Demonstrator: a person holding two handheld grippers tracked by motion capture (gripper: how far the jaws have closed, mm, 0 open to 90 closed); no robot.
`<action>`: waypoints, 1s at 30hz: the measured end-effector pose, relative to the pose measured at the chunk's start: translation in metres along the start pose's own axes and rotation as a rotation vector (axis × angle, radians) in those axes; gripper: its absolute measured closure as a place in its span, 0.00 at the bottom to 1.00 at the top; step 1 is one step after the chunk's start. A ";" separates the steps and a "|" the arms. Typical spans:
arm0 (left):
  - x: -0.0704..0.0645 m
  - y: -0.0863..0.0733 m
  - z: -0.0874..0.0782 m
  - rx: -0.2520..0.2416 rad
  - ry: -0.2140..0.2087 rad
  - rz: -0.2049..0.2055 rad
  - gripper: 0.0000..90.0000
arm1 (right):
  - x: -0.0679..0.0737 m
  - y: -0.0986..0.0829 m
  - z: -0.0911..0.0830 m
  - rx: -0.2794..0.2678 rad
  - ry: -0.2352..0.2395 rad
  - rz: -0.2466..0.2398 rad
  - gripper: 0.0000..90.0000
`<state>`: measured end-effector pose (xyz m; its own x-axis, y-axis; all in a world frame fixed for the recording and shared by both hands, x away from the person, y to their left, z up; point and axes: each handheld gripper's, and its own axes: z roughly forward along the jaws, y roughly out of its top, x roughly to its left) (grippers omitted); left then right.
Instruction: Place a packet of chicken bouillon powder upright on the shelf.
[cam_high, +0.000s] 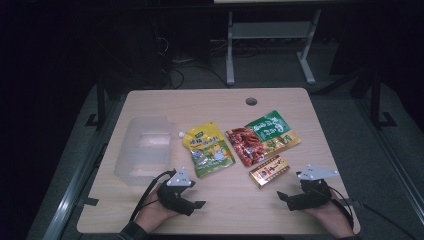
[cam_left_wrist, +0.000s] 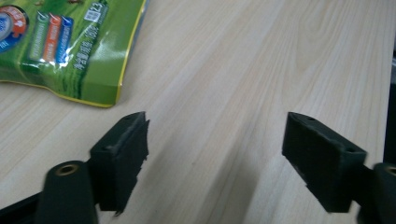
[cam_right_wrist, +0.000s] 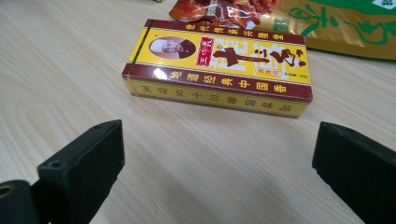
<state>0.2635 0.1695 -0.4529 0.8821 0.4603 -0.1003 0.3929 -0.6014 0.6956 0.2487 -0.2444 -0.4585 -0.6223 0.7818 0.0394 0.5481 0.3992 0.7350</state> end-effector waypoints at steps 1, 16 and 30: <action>0.001 0.002 0.000 0.007 0.004 0.000 0.28 | 0.000 0.000 0.000 0.000 0.000 0.000 0.02; 0.011 0.050 -0.001 -0.062 0.054 -0.078 0.80 | -0.003 0.000 0.001 -0.001 0.008 0.005 0.02; 0.043 0.089 0.022 -0.052 0.173 -0.115 1.00 | -0.003 0.002 0.003 -0.002 0.019 -0.003 0.02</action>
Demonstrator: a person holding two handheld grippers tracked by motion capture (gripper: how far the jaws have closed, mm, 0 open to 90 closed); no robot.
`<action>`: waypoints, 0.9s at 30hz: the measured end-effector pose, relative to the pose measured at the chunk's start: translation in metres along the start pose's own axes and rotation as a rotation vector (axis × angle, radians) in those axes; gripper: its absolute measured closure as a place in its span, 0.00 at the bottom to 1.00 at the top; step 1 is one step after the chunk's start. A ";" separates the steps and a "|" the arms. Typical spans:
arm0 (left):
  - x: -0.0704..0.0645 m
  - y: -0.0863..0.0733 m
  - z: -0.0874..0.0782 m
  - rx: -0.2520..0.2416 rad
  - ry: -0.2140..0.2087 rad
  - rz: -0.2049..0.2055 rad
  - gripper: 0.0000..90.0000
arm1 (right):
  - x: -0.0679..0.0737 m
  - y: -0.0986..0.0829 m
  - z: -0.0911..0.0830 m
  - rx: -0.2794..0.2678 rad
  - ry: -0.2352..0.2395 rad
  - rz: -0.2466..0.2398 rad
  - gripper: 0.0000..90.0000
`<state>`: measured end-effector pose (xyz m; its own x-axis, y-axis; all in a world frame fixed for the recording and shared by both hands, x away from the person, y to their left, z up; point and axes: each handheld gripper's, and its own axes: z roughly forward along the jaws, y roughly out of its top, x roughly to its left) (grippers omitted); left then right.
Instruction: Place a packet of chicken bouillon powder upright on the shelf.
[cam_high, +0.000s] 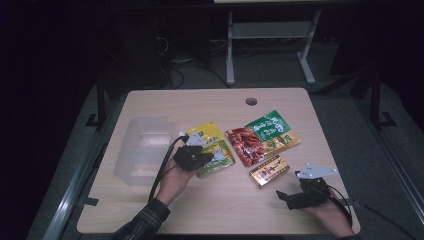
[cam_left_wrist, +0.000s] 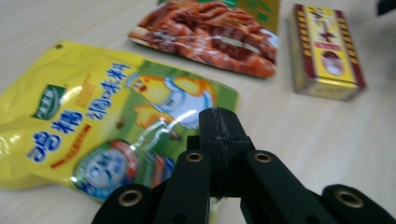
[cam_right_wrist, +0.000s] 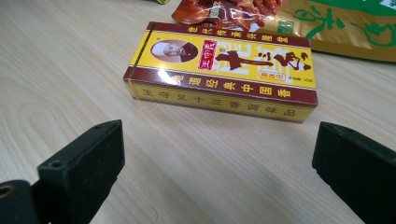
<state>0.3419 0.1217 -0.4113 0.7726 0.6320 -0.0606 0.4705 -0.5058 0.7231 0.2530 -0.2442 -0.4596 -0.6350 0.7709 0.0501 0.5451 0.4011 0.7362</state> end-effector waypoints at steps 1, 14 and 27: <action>0.002 0.002 0.003 -0.005 0.005 -0.009 1.00 | 0.000 0.000 0.000 0.000 0.000 0.000 0.02; 0.026 0.015 0.035 0.006 0.114 -0.047 1.00 | -0.001 -0.001 0.000 0.006 0.010 0.006 0.02; 0.041 0.004 0.056 0.073 0.164 -0.085 1.00 | -0.001 -0.001 -0.001 0.006 0.012 0.004 0.02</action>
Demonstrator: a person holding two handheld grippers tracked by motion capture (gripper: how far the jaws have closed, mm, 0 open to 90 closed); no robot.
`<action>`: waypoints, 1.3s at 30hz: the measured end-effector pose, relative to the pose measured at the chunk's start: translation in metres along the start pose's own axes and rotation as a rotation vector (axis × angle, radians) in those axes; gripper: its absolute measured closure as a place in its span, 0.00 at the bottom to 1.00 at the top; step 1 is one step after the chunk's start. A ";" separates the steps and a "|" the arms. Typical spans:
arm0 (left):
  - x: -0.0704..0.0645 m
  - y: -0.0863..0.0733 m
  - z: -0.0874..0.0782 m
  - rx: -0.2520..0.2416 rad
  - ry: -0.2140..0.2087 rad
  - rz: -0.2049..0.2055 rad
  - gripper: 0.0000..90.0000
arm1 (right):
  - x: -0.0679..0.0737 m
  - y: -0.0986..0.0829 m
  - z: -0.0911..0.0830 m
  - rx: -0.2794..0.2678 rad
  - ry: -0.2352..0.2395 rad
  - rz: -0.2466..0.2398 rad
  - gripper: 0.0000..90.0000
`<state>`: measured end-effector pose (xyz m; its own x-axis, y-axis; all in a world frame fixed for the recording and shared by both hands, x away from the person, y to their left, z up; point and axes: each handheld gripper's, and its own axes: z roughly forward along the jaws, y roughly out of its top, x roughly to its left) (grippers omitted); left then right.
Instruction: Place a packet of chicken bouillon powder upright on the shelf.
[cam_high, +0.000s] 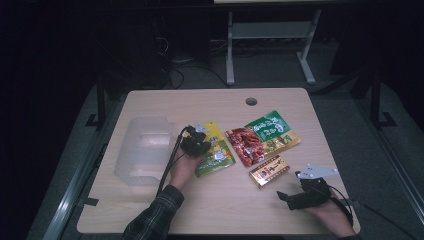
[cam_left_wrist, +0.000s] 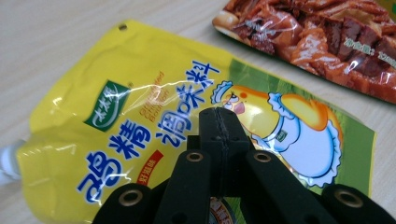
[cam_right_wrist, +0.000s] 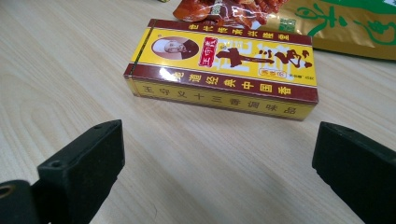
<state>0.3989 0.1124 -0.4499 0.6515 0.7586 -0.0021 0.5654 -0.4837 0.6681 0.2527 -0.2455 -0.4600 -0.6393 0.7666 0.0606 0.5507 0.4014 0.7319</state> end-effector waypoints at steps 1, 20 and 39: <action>0.000 -0.001 0.001 0.005 -0.004 0.004 1.00 | 0.000 0.000 0.000 -0.002 0.000 0.000 0.02; -0.023 -0.016 -0.017 0.066 -0.154 0.047 1.00 | 0.003 0.001 0.000 0.002 -0.003 -0.007 0.02; -0.057 -0.046 -0.044 0.094 -0.316 0.118 1.00 | 0.032 0.018 -0.001 -0.003 0.059 -0.103 0.02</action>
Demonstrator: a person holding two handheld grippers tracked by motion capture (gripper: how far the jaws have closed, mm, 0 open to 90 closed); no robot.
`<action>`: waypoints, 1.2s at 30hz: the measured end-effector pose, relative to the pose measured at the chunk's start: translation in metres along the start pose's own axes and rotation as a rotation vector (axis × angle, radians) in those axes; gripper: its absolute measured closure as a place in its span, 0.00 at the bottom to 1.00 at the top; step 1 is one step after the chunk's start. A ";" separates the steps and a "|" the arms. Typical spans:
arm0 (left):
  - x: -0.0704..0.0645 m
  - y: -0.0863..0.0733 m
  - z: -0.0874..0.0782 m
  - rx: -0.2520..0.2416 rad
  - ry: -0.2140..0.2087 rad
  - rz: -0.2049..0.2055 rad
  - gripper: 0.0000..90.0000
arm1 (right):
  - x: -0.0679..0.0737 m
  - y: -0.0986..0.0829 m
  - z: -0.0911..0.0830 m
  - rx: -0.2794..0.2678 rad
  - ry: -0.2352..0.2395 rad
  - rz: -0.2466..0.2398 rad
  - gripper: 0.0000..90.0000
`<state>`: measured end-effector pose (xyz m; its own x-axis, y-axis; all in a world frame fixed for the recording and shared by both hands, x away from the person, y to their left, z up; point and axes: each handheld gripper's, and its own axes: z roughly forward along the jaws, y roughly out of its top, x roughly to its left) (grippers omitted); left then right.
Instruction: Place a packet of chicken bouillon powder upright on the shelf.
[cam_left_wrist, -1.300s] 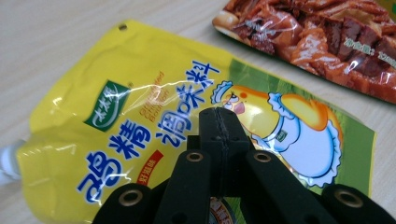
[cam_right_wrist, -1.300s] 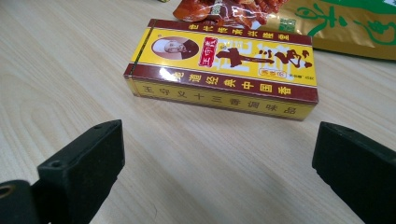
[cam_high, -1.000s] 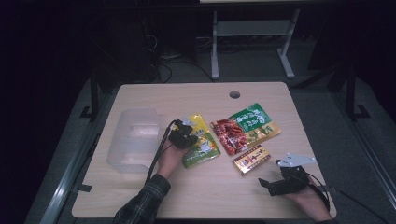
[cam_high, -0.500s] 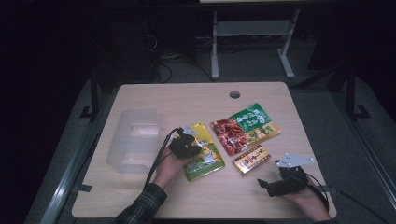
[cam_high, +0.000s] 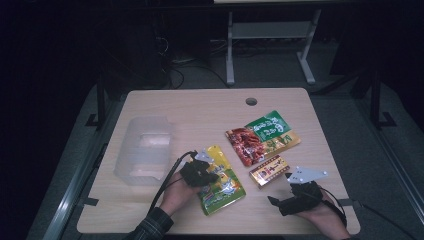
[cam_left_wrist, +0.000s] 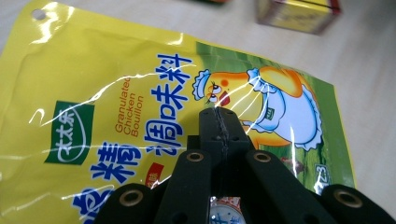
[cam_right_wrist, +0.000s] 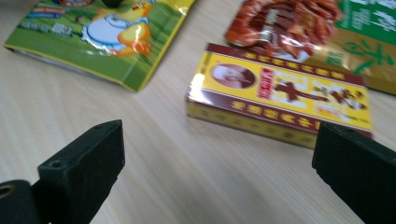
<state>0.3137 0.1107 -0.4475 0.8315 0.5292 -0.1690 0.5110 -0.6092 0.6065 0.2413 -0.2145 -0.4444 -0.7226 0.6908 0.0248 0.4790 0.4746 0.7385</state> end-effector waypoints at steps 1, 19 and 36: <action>-0.003 -0.001 0.000 0.001 -0.004 0.009 1.00 | 0.000 0.000 0.000 0.000 0.000 0.000 0.02; -0.021 -0.045 -0.059 -0.056 0.041 -0.017 1.00 | 0.022 0.047 0.042 0.030 0.233 -0.065 0.81; -0.013 -0.057 -0.043 0.023 0.040 -0.047 1.00 | 0.031 0.063 0.083 0.148 0.185 -0.135 1.00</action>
<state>0.2648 0.1639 -0.4464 0.7974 0.5803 -0.1652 0.5543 -0.5965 0.5805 0.2903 -0.1184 -0.4531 -0.8573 0.5106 0.0653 0.4295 0.6397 0.6374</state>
